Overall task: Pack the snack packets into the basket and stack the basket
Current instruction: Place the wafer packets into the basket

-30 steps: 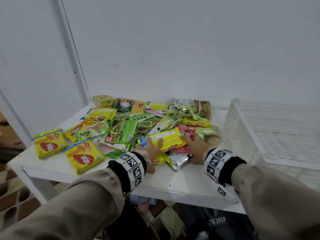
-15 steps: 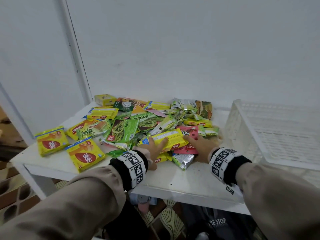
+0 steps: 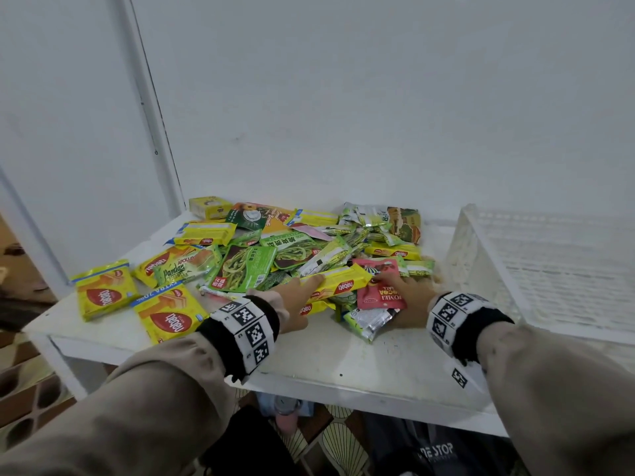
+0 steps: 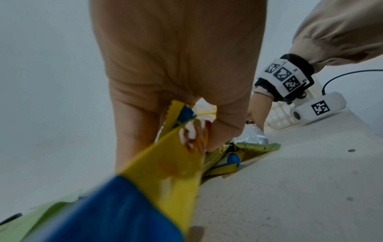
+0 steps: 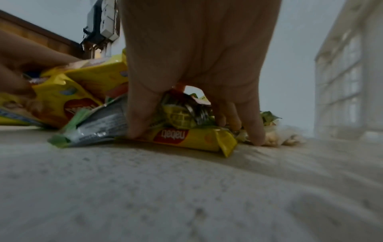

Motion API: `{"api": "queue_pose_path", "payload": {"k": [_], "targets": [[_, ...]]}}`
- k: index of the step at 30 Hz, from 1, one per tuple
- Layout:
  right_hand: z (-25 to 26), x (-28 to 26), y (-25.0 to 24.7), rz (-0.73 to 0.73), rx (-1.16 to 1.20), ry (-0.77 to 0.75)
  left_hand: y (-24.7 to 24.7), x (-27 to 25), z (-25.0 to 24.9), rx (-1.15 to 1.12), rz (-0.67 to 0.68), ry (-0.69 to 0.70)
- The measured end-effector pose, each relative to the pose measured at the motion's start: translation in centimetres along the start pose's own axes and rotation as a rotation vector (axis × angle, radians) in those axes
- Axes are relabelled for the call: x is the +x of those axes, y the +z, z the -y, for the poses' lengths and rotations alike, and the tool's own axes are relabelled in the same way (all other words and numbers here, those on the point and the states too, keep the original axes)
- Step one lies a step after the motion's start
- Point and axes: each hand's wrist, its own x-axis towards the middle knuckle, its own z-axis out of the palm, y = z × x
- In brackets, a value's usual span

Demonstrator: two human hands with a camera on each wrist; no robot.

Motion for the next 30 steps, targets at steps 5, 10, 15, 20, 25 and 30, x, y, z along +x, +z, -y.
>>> {"api": "queue_pose_path", "payload": {"k": [5,10,15,20,25,30], "targets": [[0.2,0.2,-0.6,-0.01,0.017,-0.052,0.1,-0.2,0.0,0.004,0.013,0.013],[0.4,-0.2,-1.5,0.014,-0.037,-0.083,-0.4,-0.7,0.1,-0.053,-0.029,0.054],[0.6,-0.6,-2.4,0.021,-0.125,-0.132,-1.2,-1.0,1.2,-0.157,-0.17,0.083],[2.1,-0.9,-5.1,-0.051,-0.181,-0.248,-1.9,-1.2,1.5,-0.207,-0.232,0.067],[3.0,-0.7,-7.9,-0.074,-0.185,-0.248,-3.2,-1.5,2.3,-0.286,-0.276,0.048],[3.3,-1.4,-11.5,-0.094,-0.068,-0.211,-5.3,-2.1,2.9,-0.32,-0.318,0.038]]}}
